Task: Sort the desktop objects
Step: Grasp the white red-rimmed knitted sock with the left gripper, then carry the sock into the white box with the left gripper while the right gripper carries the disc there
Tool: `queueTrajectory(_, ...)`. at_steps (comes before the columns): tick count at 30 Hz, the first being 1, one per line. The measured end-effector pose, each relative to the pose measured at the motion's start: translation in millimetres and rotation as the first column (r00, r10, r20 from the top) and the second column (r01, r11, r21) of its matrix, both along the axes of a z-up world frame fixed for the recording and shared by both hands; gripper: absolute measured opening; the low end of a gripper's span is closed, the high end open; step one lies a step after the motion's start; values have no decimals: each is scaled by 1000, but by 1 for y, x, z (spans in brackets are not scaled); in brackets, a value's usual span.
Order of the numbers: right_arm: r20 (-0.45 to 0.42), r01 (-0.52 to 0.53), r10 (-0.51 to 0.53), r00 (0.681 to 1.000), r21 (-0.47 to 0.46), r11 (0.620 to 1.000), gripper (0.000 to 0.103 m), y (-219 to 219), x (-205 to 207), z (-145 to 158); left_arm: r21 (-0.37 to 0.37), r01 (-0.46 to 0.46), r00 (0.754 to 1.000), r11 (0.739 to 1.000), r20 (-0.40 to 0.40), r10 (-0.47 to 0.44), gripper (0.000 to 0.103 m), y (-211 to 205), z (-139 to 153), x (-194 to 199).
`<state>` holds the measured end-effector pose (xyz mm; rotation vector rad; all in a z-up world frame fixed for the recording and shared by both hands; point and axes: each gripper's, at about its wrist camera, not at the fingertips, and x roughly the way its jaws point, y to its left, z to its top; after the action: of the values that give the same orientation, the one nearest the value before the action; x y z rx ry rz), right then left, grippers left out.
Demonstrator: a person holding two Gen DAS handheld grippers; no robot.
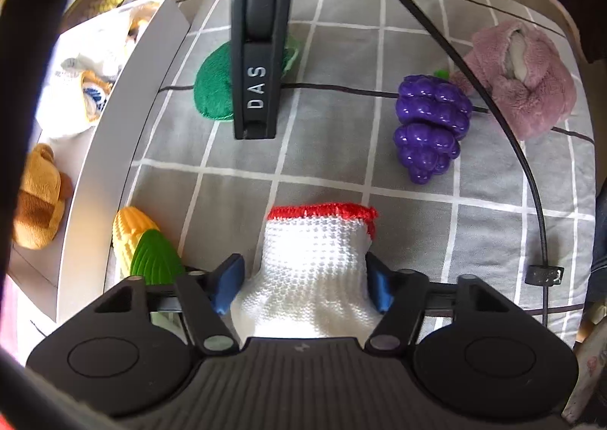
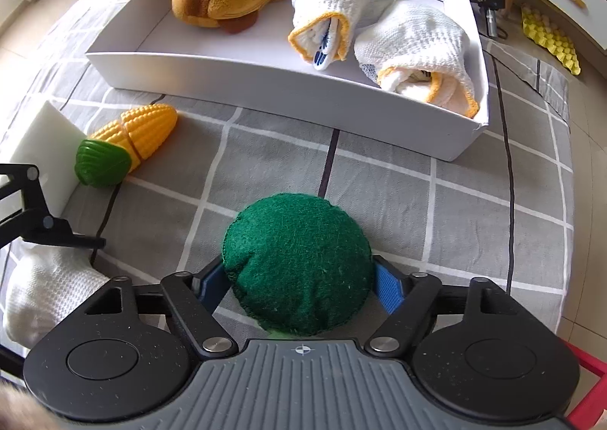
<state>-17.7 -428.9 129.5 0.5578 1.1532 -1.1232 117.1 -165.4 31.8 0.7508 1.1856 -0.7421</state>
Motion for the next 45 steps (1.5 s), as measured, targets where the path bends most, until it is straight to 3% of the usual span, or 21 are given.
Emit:
queueTrajectory(10,28,6,-6,1000,2,1000,75,12,-2,-1,-12,-13,1000,1000,-24,12,49,11,6,-3)
queueTrajectory(20,52,-6,8,999,-27,1000,73,23,-7,10,-49,-43,999,998,-32,41,48,33,20,-16)
queueTrajectory(22,54,-9,11,998,-34,999,73,16,11,3,-55,-45,998,997,-45,42,48,37,26,-20)
queueTrajectory(25,78,-12,15,997,-38,999,73,42,8,4,-63,-43,998,997,-46,40,48,43,39,-35)
queueTrajectory(27,90,-16,20,996,-45,999,73,34,10,26,-65,-43,998,997,-43,40,48,37,54,-35)
queueTrajectory(32,139,-33,43,989,-77,996,73,53,11,46,-71,-58,998,996,-29,56,49,28,93,-48)
queueTrajectory(39,163,-63,89,983,-161,985,73,86,21,107,-68,-98,993,993,58,102,49,29,152,-50)
queueTrajectory(45,95,-79,108,990,-274,959,74,87,47,175,-139,-232,950,963,180,255,50,32,214,-13)
